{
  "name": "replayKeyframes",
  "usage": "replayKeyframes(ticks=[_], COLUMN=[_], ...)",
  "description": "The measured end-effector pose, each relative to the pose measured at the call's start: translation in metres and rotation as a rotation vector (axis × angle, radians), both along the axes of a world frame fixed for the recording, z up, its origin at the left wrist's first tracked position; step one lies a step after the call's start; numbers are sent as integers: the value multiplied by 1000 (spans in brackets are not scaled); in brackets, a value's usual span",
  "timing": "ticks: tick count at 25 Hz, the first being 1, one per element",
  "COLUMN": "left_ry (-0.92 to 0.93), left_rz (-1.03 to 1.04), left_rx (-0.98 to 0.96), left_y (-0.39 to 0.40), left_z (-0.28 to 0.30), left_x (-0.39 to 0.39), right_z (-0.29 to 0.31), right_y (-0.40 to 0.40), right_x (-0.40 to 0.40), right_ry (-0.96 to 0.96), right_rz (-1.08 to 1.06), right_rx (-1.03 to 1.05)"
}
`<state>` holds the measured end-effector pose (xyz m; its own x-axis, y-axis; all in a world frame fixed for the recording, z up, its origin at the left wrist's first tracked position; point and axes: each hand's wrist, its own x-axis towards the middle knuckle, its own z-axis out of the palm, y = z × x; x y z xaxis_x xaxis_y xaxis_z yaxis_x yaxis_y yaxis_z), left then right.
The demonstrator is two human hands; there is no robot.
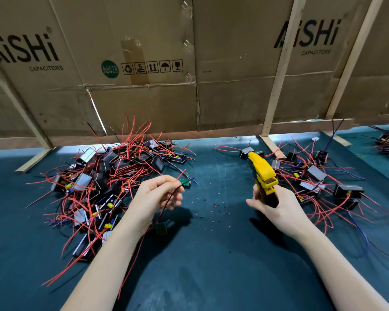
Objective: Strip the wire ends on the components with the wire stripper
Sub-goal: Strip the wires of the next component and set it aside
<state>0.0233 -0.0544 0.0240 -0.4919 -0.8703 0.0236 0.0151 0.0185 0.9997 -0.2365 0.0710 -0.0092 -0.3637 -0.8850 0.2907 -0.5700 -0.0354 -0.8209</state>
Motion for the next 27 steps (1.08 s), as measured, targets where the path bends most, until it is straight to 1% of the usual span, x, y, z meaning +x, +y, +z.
replayKeyframes(ticks=[3, 4, 5, 7, 9, 12, 15, 18, 27], left_ry=[50, 63, 65, 42, 23, 24, -1, -14, -81], left_rz=[-45, -54, -62, -81, -115, -224, -284, -261, -203], left_rx=[24, 18, 12, -7, -14, 21, 32, 18, -32], left_y=[1, 3, 4, 9, 14, 26, 36, 41, 44], left_z=[0, 0, 1, 2, 2, 2, 1, -1, -6], left_x=[1, 0, 0, -4, -9, -19, -27, -31, -34], right_z=[2, 3, 3, 3, 3, 0, -2, -5, -5], right_y=[0, 0, 0, 0, -2, -7, -8, -8, -10], right_x=[3, 4, 5, 8, 13, 20, 24, 25, 29], right_ry=[-17, 16, 97, 340, 519, 694, 815, 860, 845], right_rz=[-5, -40, -98, -233, -347, -450, -489, -508, -517], right_rx=[-68, -90, -106, -109, -92, -61, -49, -38, -41])
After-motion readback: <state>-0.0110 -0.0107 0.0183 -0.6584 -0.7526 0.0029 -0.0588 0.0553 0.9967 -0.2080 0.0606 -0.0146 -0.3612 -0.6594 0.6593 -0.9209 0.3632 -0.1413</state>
